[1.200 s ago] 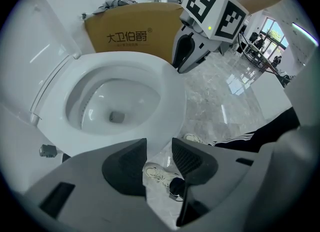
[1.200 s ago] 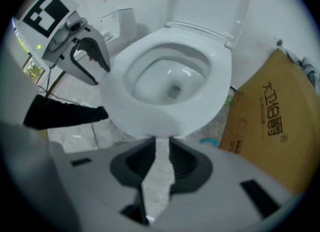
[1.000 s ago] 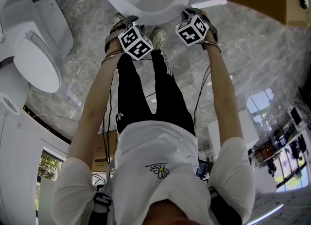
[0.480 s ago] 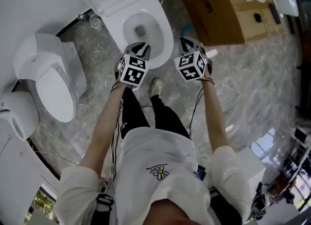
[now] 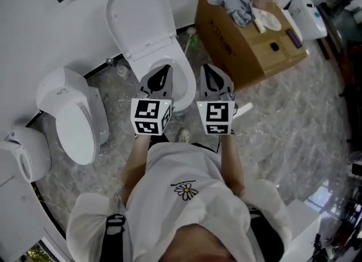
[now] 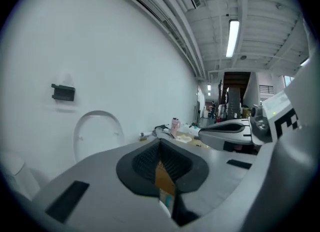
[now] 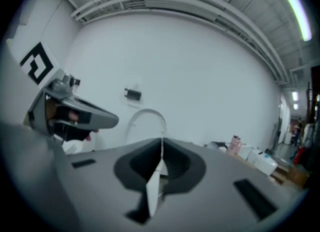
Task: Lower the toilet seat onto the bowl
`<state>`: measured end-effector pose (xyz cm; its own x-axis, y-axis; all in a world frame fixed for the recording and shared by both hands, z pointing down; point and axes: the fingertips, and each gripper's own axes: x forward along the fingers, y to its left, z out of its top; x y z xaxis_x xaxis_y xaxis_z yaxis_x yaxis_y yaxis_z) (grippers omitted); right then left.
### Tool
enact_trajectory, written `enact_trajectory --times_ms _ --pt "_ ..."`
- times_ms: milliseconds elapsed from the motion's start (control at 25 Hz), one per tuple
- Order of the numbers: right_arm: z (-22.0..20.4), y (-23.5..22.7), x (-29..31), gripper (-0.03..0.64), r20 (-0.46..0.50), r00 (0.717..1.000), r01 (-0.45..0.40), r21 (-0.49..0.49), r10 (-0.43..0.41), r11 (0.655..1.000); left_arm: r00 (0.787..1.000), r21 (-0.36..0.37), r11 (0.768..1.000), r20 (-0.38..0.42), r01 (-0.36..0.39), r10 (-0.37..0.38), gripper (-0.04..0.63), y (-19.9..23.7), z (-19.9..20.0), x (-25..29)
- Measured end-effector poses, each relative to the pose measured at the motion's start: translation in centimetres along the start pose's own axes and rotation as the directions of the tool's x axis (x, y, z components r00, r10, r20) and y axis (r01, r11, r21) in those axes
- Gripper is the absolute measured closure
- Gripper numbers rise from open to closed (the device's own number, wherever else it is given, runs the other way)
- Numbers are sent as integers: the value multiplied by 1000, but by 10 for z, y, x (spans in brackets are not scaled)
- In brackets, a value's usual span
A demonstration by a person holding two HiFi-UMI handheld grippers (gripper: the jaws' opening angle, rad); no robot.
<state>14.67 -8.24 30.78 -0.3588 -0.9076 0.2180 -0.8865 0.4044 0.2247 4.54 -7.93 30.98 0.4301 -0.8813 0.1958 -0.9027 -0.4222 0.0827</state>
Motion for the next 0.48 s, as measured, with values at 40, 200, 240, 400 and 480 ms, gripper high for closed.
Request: enact_trajectory --times_ms 40,200,240,400,480 --pt "12 3 -10 583 40 999 1 2 -1 1000 1000 -6 1000 23 -15 16 574 -2 8 -8" --pt "43 7 -41 586 154 988 21 -48 -13 999 992 71 994 101 -77 69 574 -15 32 -28" --pt "48 5 -45 586 168 985 34 -56 -24 998 989 92 992 124 -92 80 574 -17 37 -31" --pt "52 4 -56 586 184 982 50 -56 -39 997 977 115 986 192 -117 93 574 -27 50 -45" --pt "50 6 -58 586 182 983 46 -62 -34 997 971 130 983 217 -133 103 574 -30 56 -49"
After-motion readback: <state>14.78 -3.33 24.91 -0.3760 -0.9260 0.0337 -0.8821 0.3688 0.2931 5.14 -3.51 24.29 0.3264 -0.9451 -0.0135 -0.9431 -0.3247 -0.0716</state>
